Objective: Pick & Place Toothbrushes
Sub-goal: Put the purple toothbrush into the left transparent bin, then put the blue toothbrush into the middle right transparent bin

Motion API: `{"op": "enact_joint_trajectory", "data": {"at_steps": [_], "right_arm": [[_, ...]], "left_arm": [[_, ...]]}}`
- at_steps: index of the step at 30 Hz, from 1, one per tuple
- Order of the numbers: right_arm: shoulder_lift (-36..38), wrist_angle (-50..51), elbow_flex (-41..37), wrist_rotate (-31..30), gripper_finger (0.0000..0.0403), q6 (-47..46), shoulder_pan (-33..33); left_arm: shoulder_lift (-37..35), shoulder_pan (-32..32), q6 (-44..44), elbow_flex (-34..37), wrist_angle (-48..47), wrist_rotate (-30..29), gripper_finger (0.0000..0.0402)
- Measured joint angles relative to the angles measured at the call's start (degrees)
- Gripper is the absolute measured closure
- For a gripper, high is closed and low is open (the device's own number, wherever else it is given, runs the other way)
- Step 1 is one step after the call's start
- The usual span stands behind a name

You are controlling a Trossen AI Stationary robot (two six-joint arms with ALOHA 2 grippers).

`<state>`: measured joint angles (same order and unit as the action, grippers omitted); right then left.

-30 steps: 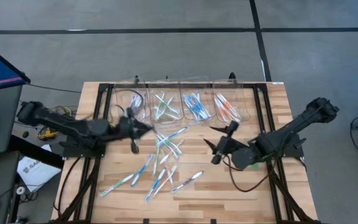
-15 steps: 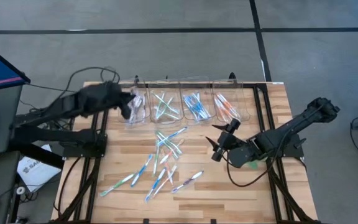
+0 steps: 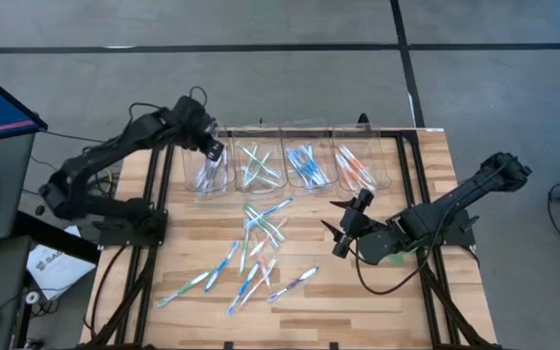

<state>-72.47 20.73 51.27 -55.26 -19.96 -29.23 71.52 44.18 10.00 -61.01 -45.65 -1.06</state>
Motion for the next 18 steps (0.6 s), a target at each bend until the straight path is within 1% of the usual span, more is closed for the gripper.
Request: {"op": "enact_joint_trajectory", "data": {"at_steps": [3, 8, 18], "right_arm": [[0.0, 0.2, 0.0, 0.0, 0.0148, -0.1, 0.0], [0.0, 0.3, 0.0, 0.0, 0.0148, -0.1, 0.0], [0.0, 1.6, 0.0, 0.0, 0.0148, -0.2, 0.0]], "left_arm": [[2.7, 1.0, -0.3, 0.0, -0.5, 0.6, 0.0369], [5.1, 1.0, -0.2, 0.0, -2.0, 1.6, 0.034], [5.7, 0.8, -0.1, 0.0, -2.4, 1.2, 0.0284]]}}
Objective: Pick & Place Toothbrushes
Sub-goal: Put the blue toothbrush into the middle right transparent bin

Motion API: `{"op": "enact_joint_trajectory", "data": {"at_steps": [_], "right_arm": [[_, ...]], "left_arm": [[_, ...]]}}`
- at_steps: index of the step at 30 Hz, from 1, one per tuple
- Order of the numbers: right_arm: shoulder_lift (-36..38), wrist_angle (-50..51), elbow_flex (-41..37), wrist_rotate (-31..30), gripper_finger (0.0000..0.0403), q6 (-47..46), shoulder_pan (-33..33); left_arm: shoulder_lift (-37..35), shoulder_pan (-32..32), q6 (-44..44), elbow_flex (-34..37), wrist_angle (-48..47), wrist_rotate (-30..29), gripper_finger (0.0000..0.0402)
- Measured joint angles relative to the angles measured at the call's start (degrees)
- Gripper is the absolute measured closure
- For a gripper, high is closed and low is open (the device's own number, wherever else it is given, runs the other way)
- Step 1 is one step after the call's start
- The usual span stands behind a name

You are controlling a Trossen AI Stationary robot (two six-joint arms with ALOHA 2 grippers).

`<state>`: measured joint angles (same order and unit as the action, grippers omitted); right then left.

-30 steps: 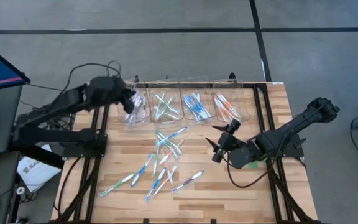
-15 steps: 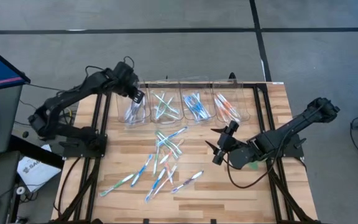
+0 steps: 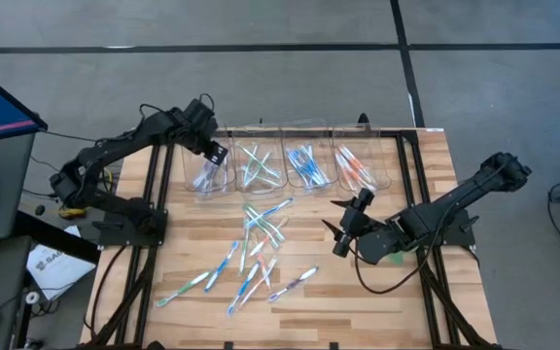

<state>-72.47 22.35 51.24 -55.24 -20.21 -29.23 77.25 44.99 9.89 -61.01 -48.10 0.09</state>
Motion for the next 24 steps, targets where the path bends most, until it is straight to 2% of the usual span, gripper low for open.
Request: {"op": "enact_joint_trajectory", "data": {"at_steps": [8, 15, 20, 24], "right_arm": [[0.0, 0.2, 0.0, 1.5, 0.0148, -0.4, 0.0], [0.0, 0.6, 0.0, 1.6, 0.0148, -0.4, 0.0], [0.0, 0.6, 0.0, 1.6, 0.0148, -0.4, 0.0], [0.0, 0.6, 0.0, 3.3, 0.0148, -0.4, 0.0]], "left_arm": [[0.0, 0.0, 0.0, 0.0, -0.1, -1.8, 0.0234], [-3.3, 0.0, -0.5, 0.0, -0.7, -2.1, 0.0225], [-8.3, -1.4, -0.6, 0.0, -1.8, 1.0, 0.0225], [-12.6, -5.9, -0.6, 0.0, -6.2, 7.1, 0.0225]]}}
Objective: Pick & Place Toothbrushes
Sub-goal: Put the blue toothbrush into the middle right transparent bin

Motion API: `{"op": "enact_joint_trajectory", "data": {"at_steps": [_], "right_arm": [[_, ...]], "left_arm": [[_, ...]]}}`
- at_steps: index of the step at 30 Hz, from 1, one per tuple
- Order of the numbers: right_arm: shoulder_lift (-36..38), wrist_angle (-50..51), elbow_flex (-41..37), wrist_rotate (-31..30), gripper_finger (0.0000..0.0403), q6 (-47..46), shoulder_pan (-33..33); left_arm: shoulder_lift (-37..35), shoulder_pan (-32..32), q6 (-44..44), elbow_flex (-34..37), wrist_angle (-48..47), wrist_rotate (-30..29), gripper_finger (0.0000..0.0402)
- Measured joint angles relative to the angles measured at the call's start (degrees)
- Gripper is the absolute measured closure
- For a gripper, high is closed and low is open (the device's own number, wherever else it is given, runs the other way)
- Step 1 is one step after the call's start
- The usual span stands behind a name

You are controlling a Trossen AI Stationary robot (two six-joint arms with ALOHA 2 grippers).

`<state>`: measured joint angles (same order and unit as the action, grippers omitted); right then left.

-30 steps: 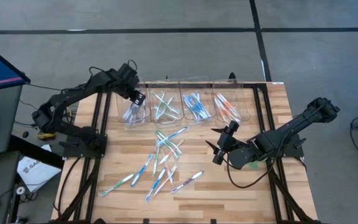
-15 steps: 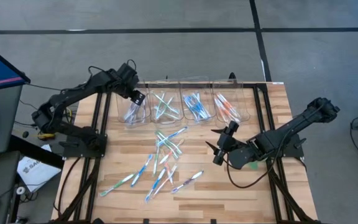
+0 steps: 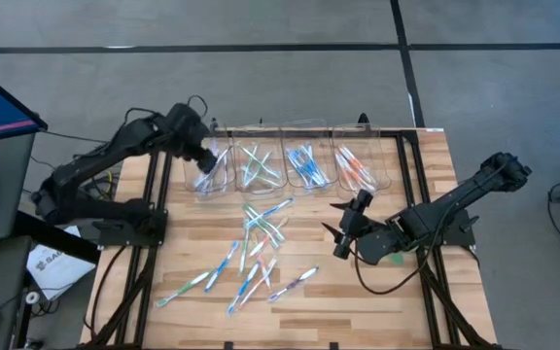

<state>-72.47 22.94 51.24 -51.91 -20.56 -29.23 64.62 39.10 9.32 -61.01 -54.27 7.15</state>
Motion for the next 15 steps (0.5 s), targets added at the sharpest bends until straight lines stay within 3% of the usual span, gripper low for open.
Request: {"op": "enact_joint_trajectory", "data": {"at_steps": [4, 9, 15], "right_arm": [[0.0, 0.4, 0.0, 1.5, 0.0148, 0.4, 0.0], [0.0, 0.6, 0.0, 1.5, 0.0148, 0.6, 0.0], [0.0, 0.6, 0.0, 1.5, 0.0148, 0.6, 0.0]], "left_arm": [[-4.4, -8.7, 0.5, 2.0, -1.6, 5.3, 0.0225], [-8.6, -23.5, 8.9, 9.5, 0.1, 5.6, 0.0225], [-9.8, -40.5, 21.6, 21.9, 14.0, 1.4, 0.0225]]}}
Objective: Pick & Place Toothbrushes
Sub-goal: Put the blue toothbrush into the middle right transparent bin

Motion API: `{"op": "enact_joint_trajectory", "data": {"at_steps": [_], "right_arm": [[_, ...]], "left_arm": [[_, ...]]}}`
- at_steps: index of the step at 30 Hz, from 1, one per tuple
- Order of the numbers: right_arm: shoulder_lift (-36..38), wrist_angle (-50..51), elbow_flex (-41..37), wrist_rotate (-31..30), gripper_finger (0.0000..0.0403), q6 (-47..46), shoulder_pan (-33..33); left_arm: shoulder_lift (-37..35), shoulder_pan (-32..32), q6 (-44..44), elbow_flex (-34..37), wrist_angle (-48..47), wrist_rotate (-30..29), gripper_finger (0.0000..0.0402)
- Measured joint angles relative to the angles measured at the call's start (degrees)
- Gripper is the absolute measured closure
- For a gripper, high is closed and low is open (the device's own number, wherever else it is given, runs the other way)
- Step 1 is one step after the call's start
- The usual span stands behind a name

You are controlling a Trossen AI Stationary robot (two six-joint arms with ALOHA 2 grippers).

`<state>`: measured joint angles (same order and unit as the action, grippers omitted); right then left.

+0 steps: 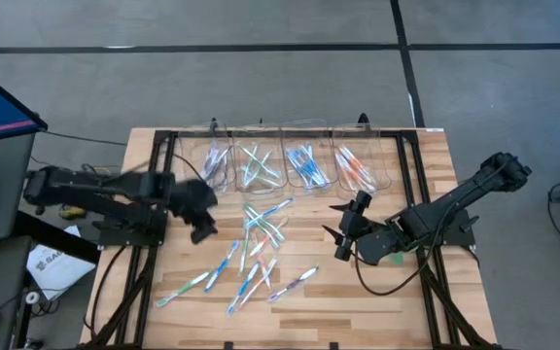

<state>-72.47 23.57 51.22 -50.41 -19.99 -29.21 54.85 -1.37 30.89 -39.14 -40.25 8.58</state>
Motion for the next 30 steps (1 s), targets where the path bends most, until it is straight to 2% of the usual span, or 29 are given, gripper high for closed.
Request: {"op": "enact_joint_trajectory", "data": {"at_steps": [5, 8, 13, 20, 30], "right_arm": [[0.0, 0.0, 0.0, 0.0, 0.0148, 0.0, 0.0], [0.0, -0.1, 0.0, 0.0, 0.0148, 0.0, 0.0], [0.0, -0.2, 0.0, 2.4, 0.0148, -0.4, 0.0], [0.0, -0.2, 0.0, 2.6, 0.0148, -1.0, 0.0], [0.0, -0.2, 0.0, 2.6, 0.0148, -1.0, 0.0]], "left_arm": [[1.9, -8.2, 6.7, 9.4, 20.3, -2.1, 0.0225], [3.6, -10.8, 8.6, 11.5, 26.9, -2.8, 0.0225], [6.1, -12.7, 8.8, 11.9, 28.7, -5.3, 0.0225], [9.1, -13.0, 8.8, 11.9, 31.1, -7.4, 0.0225], [16.1, -17.7, 11.9, 11.9, 31.4, -16.3, 0.0225]]}}
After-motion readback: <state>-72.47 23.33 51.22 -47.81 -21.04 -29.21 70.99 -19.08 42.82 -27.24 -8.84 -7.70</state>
